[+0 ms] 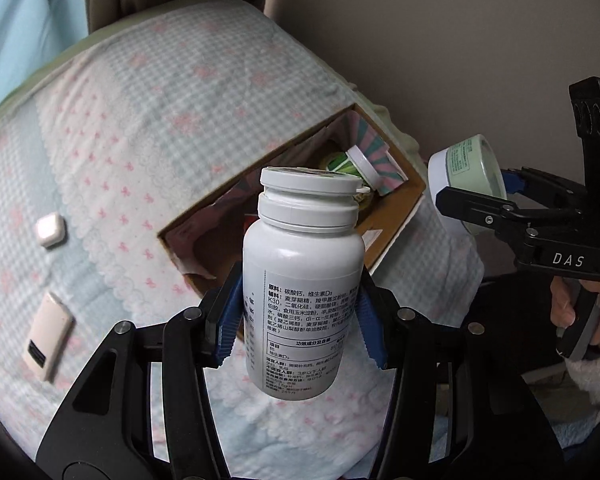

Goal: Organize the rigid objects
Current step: 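Carry the pill bottle and pale green jar with both tools over the cardboard box, then open both tools to release the pill bottle and jar into the box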

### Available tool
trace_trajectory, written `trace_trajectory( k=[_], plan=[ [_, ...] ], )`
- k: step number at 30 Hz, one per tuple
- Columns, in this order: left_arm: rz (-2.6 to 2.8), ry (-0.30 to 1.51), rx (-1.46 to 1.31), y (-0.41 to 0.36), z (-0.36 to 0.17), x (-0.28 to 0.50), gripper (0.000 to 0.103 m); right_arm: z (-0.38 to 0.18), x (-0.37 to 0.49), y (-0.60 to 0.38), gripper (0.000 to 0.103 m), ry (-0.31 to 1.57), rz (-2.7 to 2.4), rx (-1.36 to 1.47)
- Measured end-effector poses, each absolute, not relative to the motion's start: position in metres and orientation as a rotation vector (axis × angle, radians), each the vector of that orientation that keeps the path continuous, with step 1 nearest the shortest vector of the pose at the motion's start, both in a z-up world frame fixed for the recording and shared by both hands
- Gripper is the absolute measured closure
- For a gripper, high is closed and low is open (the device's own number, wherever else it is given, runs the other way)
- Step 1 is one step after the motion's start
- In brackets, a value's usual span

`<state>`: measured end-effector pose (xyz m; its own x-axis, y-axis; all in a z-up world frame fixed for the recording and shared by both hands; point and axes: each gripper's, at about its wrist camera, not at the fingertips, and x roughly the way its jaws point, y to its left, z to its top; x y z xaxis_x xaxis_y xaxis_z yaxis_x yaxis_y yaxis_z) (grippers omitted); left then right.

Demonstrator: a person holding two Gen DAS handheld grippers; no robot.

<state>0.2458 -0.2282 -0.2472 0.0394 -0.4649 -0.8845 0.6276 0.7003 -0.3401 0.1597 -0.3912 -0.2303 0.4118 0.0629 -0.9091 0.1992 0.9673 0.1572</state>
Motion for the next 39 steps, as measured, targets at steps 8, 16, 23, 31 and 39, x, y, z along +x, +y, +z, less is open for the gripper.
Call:
trace_trajectory(
  k=[8, 16, 23, 31, 39],
  plan=[
    [-0.665, 1.373, -0.011, -0.245, -0.303, 0.243, 0.056, -0.280, 0.211, -0.409, 0.037, 1.214, 0.001, 0.234],
    [-0.531, 1.428, -0.054, -0.246, -0.341, 0.241, 0.056, -0.324, 0.241, -0.403, 0.037, 1.279, 0.056, 0.213],
    [-0.498, 1.454, -0.045, -0.252, -0.355, 0.239, 0.056, -0.344, 0.254, -0.397, 0.037, 1.322, 0.096, 0.208],
    [-0.460, 1.392, 0.032, -0.253, -0.338, 0.227, 0.000, -0.320, 0.264, -0.400, 0.000, 1.243, 0.100, 0.228],
    [-0.430, 1.372, 0.049, -0.236, -0.326, 0.219, 0.000, -0.298, 0.254, -0.404, 0.000, 1.186, 0.093, 0.253]
  ],
)
